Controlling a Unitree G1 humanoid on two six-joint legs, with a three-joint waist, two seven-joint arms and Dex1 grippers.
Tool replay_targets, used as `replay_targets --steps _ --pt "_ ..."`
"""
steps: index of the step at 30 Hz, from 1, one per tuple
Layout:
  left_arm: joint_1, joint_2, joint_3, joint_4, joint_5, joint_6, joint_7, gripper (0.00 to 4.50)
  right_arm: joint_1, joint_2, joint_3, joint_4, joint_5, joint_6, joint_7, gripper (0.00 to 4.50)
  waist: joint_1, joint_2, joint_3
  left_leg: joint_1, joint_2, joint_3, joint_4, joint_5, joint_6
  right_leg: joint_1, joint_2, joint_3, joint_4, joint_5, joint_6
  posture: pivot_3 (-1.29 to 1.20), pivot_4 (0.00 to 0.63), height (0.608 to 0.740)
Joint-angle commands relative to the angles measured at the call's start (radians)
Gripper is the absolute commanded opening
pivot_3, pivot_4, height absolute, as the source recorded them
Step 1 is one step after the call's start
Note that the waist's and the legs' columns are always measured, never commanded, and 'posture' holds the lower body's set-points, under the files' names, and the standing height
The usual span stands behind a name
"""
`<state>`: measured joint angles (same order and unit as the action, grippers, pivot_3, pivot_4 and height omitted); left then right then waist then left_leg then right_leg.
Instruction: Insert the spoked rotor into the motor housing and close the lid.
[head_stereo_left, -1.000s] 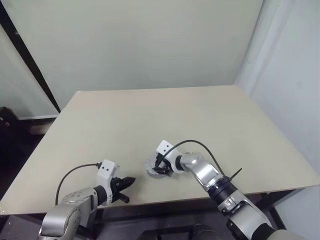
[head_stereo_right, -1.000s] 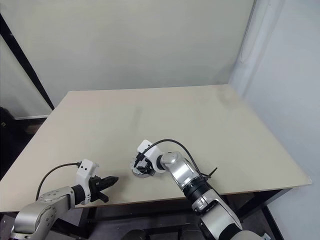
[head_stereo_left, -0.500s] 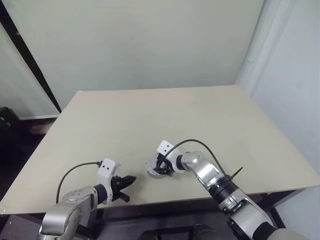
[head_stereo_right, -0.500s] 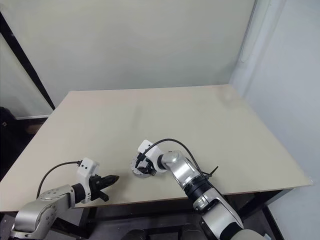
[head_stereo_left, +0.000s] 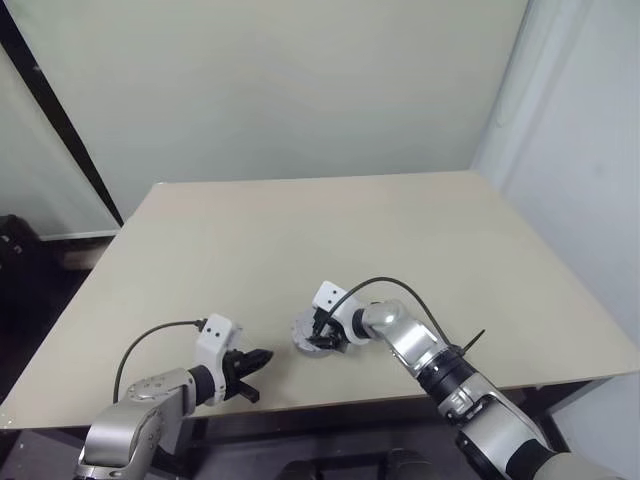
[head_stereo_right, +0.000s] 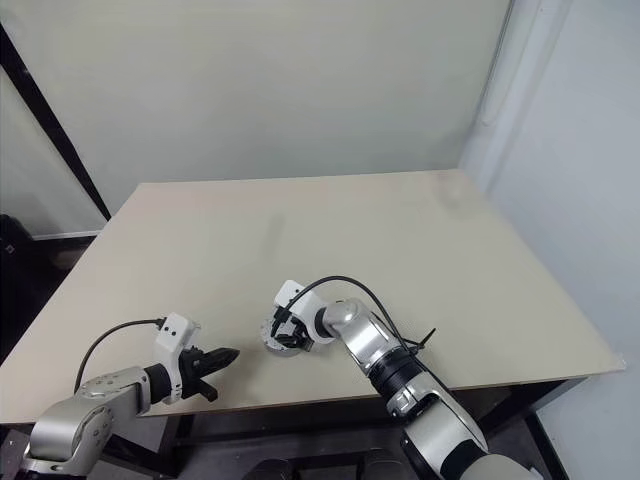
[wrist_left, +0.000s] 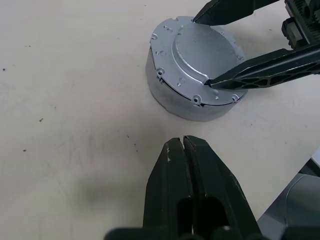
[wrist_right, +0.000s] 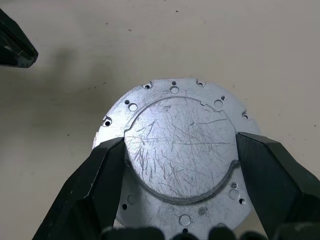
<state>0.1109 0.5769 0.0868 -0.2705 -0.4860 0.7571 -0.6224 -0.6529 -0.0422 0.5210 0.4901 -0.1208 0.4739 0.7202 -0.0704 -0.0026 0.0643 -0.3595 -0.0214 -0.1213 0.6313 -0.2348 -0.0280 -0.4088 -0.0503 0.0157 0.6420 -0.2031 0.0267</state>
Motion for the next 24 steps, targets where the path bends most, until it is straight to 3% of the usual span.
replay_targets --steps 1,24 --pt "-0.021 0.013 -0.002 -0.014 0.005 -0.003 -0.01 0.0 0.016 -0.034 0.026 0.045 -0.019 0.034 0.055 3.26 0.0 0.0 0.0 0.0 0.0 0.0 0.0 0.0 0.0 0.0 0.0 0.0 0.0 0.0 0.0 0.0 0.0 0.74" --pt "-0.047 0.017 -0.022 0.001 0.012 -0.008 -0.023 0.0 -0.024 -0.054 0.035 0.063 -0.005 0.028 0.192 3.26 0.0 0.001 -0.001 0.0 -0.001 -0.001 0.0 0.0 0.0 0.001 0.0 0.0 0.0 0.0 0.0 0.0 0.0 0.74"
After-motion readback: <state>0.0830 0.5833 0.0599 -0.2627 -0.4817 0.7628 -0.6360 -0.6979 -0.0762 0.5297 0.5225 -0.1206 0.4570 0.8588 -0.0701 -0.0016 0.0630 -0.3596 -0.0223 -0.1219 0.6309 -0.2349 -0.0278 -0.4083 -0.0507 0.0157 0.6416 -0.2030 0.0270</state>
